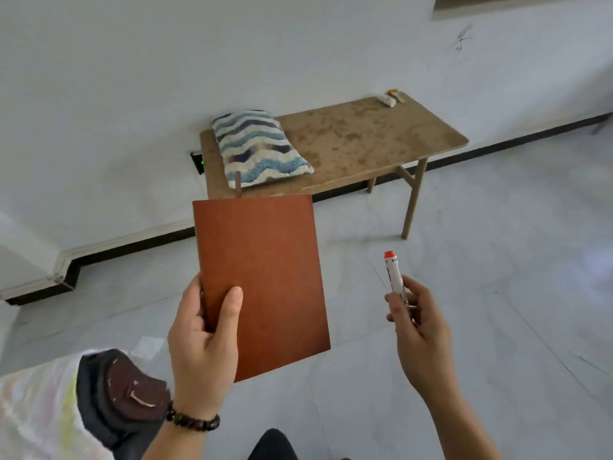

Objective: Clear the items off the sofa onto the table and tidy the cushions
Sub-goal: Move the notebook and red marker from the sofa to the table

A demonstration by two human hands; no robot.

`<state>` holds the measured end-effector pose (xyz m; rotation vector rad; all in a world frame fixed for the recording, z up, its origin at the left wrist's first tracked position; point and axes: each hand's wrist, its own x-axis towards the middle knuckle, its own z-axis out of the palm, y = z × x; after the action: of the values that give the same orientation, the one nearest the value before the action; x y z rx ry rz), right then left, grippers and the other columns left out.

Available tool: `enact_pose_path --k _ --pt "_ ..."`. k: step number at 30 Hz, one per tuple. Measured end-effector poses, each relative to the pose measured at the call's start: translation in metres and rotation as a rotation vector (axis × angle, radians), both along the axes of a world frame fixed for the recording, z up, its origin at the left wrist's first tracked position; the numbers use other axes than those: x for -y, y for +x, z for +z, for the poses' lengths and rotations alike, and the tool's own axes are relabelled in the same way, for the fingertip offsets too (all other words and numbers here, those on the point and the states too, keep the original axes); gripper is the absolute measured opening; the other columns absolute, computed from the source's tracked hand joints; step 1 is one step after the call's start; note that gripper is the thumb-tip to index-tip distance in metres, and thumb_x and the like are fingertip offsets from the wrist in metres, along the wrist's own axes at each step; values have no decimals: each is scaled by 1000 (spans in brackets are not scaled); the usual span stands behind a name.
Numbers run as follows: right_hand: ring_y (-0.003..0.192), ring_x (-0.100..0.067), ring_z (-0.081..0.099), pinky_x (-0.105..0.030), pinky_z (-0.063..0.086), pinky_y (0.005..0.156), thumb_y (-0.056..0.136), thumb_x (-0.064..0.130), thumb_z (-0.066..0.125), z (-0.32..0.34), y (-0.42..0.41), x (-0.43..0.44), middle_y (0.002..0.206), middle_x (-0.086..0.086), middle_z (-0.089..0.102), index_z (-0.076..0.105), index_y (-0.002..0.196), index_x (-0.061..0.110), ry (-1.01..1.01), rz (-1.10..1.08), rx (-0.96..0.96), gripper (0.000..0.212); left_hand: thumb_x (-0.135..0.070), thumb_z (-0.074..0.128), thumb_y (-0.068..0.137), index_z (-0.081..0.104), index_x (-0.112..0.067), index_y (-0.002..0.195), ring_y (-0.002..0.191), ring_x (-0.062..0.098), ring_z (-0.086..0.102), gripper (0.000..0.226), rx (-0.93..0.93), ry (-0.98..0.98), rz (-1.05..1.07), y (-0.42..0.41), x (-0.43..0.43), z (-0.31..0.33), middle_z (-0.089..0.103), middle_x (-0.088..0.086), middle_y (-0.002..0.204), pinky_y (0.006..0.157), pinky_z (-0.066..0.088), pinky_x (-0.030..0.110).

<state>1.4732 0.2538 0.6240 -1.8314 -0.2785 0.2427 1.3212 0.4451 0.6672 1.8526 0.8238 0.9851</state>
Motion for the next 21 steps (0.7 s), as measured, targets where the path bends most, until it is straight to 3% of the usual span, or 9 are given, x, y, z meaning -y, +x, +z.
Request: enact_pose_path --k 4,8,11,13,17,21 --pt "77 -29 57 -19 45 56 100 24 56 -20 69 -12 88 4 58 53 108 50 -9 -9 -51 27 -30 58 91 58 -23 117 84 -3 66 27 10 -40 -40 83 -17 -14 68 -27 96 64 52 8" --pt "76 -22 60 -23 49 62 100 26 56 -46 147 -33 88 12 61 53 110 49 -63 -24 -69 26 -34 59 89 59 -18 124 90 0 67 38 6 -88 -62 173 -44 -42 71 -15 100 68 57 16" --pt "78 -18 62 -27 49 63 99 31 55 -48 228 -51 90 18 62 51 110 53 -130 -51 -54 25 -35 60 88 58 -27 122 91 -2 66 35 25 -156 -90 261 -66 -51 70 -24 98 68 55 12" --pt "81 -14 64 -25 48 63 99 32 54 -39 286 -58 92 22 62 52 113 51 -150 -104 -26 24 -33 61 90 58 -32 118 89 -1 67 29 42 -194 -128 324 -80 -45 69 -28 97 70 55 13" --pt "84 -16 66 -31 51 68 99 32 56 -7 394 -63 94 20 63 55 117 46 -98 -267 57 23 -32 61 91 63 -26 117 93 5 68 27 68 -178 -210 449 -105 -15 72 -15 101 78 58 27" --pt "83 -14 65 -32 53 68 98 31 57 -6 477 -61 93 15 66 54 113 51 -54 -379 49 25 -33 60 91 63 -27 113 92 5 68 23 60 -177 -281 562 -109 0 72 -16 97 74 56 21"
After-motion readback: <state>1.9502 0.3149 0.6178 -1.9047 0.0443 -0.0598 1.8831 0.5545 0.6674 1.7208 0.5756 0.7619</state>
